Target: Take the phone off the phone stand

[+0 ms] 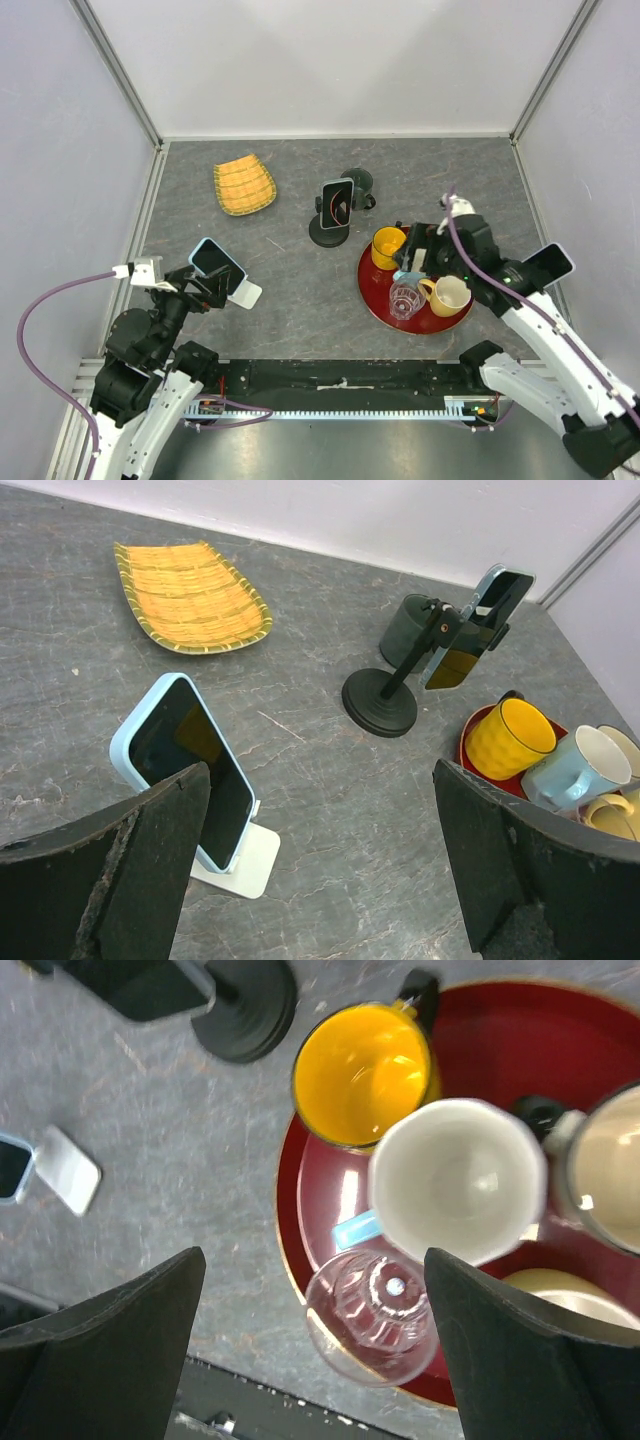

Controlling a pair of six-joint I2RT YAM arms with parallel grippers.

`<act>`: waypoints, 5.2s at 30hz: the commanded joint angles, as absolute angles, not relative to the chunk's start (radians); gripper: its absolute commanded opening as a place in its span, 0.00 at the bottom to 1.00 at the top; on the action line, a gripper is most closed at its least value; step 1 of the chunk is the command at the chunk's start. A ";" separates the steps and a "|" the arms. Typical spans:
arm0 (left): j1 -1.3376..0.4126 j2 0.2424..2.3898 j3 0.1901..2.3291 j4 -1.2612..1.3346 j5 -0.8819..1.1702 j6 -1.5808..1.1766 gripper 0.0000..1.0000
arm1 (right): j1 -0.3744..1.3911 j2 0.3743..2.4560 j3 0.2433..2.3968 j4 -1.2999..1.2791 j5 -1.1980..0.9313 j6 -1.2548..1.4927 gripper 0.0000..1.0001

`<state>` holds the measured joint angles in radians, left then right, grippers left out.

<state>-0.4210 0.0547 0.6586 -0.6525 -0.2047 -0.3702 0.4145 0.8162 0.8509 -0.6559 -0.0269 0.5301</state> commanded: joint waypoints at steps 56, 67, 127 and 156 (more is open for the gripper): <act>-0.410 0.112 0.658 -0.653 -0.195 -0.399 1.00 | 0.921 1.241 0.673 -0.594 0.377 0.729 0.98; -0.408 0.106 0.658 -0.655 -0.196 -0.399 1.00 | 0.830 1.290 0.778 -0.600 0.335 0.595 0.98; -0.405 0.074 0.657 -0.650 -0.193 -0.394 1.00 | 0.657 1.451 0.736 -0.329 0.612 0.762 0.98; -0.397 0.089 0.661 -0.657 -0.207 -0.394 1.00 | 0.256 1.922 1.333 -0.190 0.416 0.354 0.98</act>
